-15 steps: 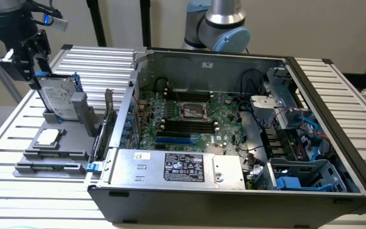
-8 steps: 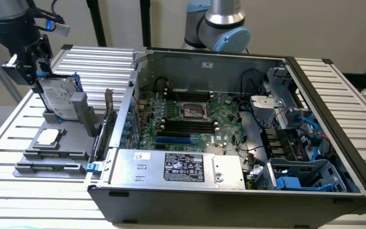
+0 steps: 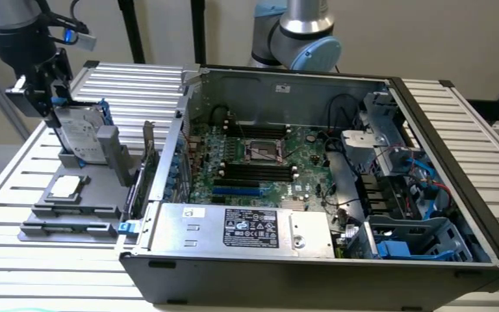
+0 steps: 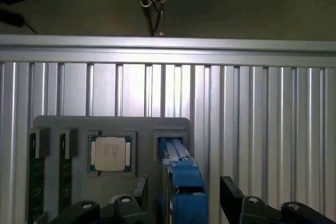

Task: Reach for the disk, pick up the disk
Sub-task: 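Pick up the disk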

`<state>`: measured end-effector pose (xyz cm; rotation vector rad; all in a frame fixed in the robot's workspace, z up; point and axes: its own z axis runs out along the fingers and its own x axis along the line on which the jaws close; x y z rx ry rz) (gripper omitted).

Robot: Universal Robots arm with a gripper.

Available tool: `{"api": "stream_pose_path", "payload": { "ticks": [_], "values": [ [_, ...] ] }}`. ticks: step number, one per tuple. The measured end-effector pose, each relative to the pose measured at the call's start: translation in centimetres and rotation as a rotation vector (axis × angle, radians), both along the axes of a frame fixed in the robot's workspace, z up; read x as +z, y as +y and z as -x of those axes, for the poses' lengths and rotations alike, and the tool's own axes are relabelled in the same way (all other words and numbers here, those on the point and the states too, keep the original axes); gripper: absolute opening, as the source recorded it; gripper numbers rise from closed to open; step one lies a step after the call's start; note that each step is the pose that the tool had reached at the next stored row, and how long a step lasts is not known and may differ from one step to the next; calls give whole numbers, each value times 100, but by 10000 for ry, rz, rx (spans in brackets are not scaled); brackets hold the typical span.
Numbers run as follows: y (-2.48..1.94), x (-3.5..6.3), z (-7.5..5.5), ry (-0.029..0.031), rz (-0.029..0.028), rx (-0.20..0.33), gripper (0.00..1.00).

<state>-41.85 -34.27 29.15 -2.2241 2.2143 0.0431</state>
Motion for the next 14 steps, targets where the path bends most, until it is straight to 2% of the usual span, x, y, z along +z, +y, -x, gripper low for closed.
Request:
{"api": "stream_pose_path", "payload": {
  "ticks": [8,10,13,14],
  "values": [
    [1,-15,0,3,-59,68,63],
    [1,-15,0,3,-60,81,51],
    [1,-14,0,4,-60,91,45],
    [2,-14,0,4,-62,90,38]
  ]
}}
